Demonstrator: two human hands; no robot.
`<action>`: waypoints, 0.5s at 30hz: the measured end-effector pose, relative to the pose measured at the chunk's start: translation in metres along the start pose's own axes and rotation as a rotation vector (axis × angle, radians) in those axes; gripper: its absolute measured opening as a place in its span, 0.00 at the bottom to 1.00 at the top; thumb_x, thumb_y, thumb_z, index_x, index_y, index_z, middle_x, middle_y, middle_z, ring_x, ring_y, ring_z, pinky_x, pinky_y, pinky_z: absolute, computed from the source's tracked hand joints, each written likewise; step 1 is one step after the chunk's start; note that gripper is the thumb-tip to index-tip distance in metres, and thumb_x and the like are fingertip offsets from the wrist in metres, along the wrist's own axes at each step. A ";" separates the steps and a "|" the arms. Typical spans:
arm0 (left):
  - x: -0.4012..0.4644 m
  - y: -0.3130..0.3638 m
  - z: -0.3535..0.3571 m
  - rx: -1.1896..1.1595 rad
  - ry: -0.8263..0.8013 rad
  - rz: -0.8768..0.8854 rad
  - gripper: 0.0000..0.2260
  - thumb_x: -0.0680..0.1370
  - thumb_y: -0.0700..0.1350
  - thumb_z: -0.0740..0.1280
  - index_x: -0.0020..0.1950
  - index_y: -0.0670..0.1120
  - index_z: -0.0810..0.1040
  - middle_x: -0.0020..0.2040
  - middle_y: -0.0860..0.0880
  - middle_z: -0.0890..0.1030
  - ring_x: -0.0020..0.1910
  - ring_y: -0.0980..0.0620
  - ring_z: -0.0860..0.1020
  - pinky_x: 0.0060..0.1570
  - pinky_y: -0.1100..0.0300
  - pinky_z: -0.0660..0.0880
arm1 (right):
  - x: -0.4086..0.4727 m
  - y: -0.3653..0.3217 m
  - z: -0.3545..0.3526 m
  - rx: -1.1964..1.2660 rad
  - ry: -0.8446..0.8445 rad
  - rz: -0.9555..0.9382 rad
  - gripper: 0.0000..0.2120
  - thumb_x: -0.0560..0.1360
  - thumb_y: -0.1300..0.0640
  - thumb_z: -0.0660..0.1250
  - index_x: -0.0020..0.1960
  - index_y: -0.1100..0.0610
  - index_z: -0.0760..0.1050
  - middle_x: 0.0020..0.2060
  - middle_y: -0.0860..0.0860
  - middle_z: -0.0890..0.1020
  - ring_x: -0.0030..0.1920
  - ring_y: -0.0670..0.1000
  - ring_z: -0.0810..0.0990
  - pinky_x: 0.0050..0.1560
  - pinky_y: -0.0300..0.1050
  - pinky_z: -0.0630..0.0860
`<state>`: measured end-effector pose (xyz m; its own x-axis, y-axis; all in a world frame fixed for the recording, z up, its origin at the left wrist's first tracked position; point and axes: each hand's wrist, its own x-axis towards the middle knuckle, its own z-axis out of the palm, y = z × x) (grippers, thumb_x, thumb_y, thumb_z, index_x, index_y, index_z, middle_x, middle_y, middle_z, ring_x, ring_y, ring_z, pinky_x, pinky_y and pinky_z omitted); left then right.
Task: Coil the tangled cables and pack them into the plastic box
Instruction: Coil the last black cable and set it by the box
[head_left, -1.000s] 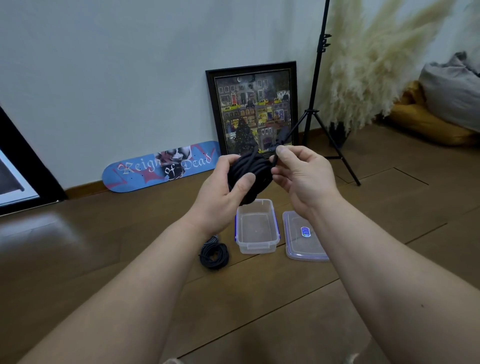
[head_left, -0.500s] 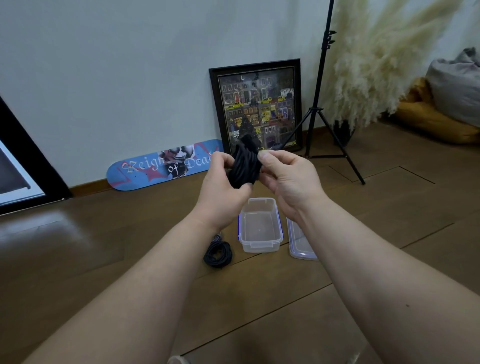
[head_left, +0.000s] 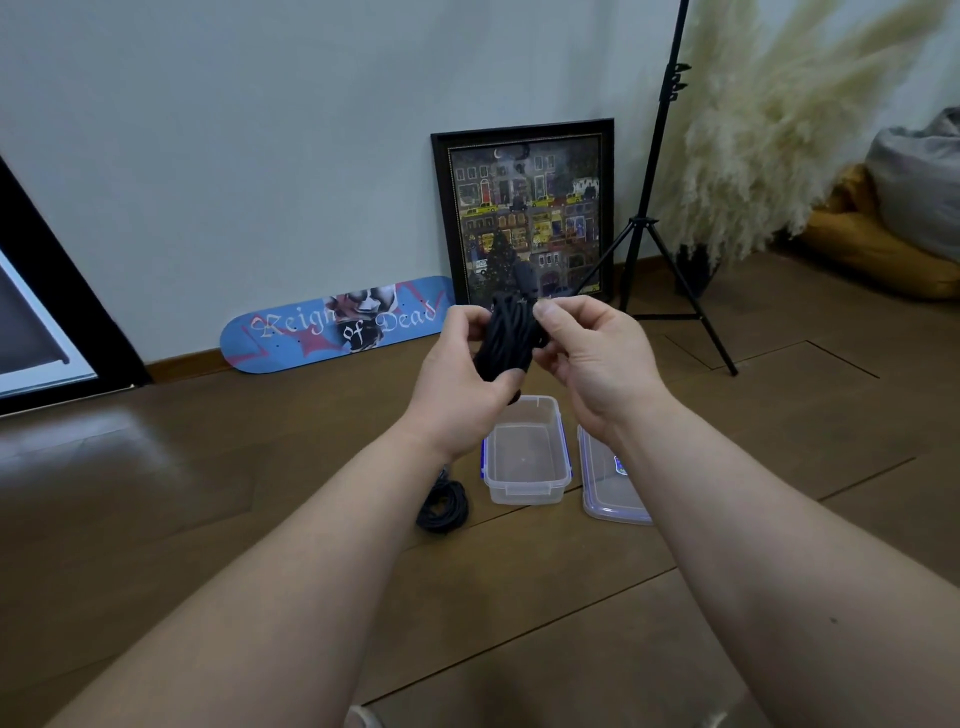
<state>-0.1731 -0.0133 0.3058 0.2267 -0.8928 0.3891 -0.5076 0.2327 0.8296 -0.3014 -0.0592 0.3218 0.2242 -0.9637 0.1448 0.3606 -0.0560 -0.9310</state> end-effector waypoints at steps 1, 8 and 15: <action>-0.001 0.001 0.000 -0.006 -0.010 0.013 0.19 0.74 0.38 0.72 0.59 0.49 0.69 0.54 0.54 0.77 0.56 0.56 0.76 0.51 0.64 0.76 | 0.001 0.001 -0.001 0.004 0.017 0.010 0.08 0.76 0.63 0.69 0.39 0.58 0.75 0.33 0.52 0.76 0.31 0.45 0.73 0.36 0.39 0.75; -0.004 0.005 0.005 -0.228 -0.027 -0.057 0.12 0.75 0.37 0.70 0.52 0.49 0.71 0.48 0.48 0.78 0.47 0.52 0.77 0.42 0.64 0.77 | 0.000 0.007 -0.002 0.009 -0.016 0.322 0.21 0.71 0.51 0.74 0.58 0.61 0.74 0.48 0.57 0.83 0.40 0.50 0.81 0.36 0.42 0.73; 0.002 0.002 0.001 -0.145 0.058 -0.083 0.04 0.76 0.42 0.71 0.47 0.51 0.81 0.45 0.48 0.84 0.45 0.53 0.82 0.49 0.56 0.79 | 0.000 0.007 -0.013 -0.055 -0.056 0.223 0.05 0.75 0.57 0.71 0.49 0.56 0.79 0.35 0.51 0.74 0.28 0.43 0.66 0.28 0.36 0.61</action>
<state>-0.1748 -0.0155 0.3081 0.3124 -0.8886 0.3360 -0.3605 0.2164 0.9073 -0.3111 -0.0625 0.3111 0.3434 -0.9379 -0.0499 0.2473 0.1415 -0.9585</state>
